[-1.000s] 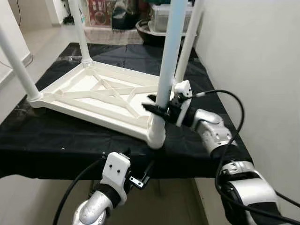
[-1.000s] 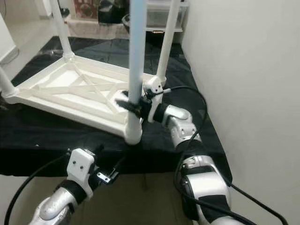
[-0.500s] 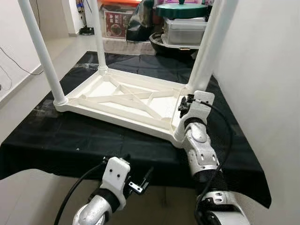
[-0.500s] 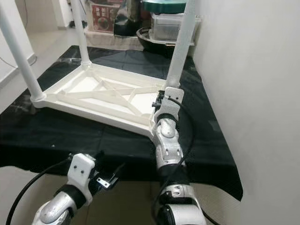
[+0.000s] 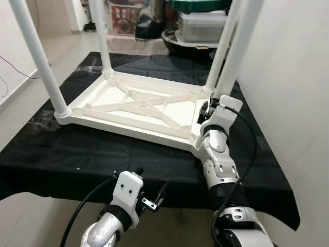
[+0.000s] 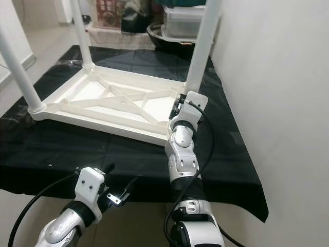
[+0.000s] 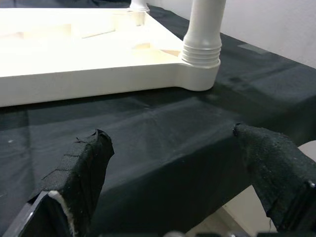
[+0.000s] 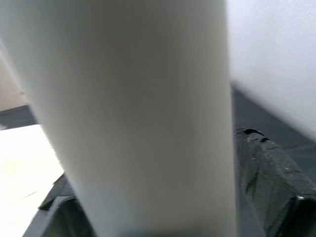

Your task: Building children table

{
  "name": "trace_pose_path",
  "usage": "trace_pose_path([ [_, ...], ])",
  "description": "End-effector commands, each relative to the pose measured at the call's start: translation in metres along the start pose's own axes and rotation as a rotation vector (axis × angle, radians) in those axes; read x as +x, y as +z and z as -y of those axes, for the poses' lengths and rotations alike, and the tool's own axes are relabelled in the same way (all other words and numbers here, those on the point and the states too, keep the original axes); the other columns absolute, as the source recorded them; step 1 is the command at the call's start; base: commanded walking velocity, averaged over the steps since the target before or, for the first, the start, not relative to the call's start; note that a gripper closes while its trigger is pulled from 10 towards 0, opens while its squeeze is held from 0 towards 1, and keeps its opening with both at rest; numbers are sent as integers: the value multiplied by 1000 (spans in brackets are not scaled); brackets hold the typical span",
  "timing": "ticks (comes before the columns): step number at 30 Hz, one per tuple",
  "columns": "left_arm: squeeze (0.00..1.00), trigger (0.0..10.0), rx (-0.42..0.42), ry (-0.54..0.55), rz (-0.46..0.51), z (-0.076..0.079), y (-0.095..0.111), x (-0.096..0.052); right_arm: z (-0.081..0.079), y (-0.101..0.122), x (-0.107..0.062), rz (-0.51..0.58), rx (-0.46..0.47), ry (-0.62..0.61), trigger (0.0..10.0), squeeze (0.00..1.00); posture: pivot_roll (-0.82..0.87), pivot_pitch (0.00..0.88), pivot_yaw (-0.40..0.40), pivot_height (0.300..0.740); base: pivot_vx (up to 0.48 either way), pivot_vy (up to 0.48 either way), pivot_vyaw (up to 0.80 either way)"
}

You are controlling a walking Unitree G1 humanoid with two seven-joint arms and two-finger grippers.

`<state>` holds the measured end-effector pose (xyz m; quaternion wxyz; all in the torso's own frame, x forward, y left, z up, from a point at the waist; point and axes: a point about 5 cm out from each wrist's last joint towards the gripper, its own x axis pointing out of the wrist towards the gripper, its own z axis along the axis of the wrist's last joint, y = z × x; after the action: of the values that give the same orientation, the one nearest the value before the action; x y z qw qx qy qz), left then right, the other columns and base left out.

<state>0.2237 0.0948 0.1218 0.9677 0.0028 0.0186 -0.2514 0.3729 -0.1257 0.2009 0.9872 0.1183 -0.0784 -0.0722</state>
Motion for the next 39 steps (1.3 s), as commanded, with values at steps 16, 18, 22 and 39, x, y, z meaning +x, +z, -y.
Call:
trace_pose_path([
  [16,0,10000,-7,-15,-5,-3,-5,7,17,0,-10,-202,-73,1024,10000,0,96,39,-49,740,0,0,0],
  [18,0,10000,-7,-17,-4,-2,-5,8,14,-3,-16,-265,-80,1183,10000,0,101,41,-51,740,0,0,0],
  [22,0,10000,-7,-21,-3,-2,-5,8,4,1,-17,-292,-33,1382,10000,0,110,45,-54,740,0,0,0],
  [39,0,10000,-14,-37,-6,0,-6,7,-15,8,-15,-242,54,1499,0,0,105,54,-49,740,0,0,0],
])
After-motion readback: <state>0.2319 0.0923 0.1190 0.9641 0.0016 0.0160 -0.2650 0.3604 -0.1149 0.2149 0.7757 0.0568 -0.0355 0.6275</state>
